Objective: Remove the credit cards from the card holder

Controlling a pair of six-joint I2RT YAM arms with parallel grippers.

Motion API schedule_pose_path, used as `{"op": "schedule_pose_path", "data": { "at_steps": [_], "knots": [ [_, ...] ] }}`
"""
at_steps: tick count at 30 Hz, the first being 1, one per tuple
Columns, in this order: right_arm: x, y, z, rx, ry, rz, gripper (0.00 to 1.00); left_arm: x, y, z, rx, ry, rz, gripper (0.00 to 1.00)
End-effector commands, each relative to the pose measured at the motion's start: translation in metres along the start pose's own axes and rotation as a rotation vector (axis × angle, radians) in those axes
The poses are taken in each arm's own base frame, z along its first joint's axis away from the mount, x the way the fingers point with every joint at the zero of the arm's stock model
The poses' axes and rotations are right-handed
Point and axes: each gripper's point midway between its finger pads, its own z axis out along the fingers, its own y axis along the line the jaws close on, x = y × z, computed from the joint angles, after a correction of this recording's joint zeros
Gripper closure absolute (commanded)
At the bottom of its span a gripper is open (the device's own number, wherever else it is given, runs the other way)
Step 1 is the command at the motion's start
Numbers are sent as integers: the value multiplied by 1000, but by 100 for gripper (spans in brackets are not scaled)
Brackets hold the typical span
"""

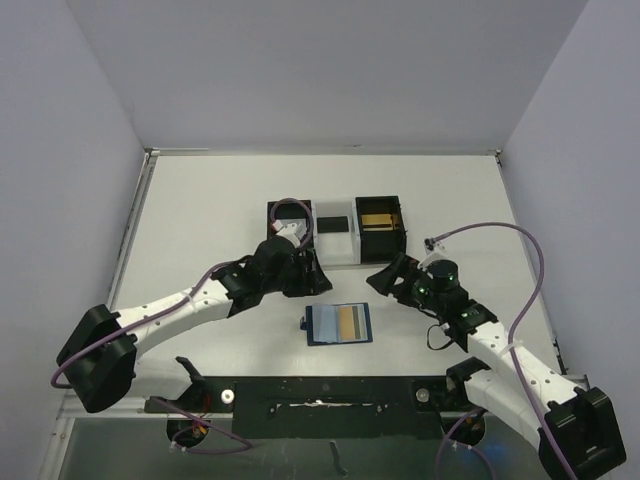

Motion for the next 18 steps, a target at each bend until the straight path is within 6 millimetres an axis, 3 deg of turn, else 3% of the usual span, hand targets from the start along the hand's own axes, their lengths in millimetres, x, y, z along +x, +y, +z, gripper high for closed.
{"op": "schedule_pose_path", "data": {
  "at_steps": [1, 9, 18],
  "knots": [
    [20, 19, 4, -103, 85, 78, 28, -24, -23, 15, 48, -73, -82, 52],
    [55, 3, 10, -7, 205, 103, 47, 4, -24, 34, 67, 16, -124, 59],
    [76, 7, 11, -37, 257, 112, 60, 32, -22, 53, 86, 94, -169, 67]
  ]
}}
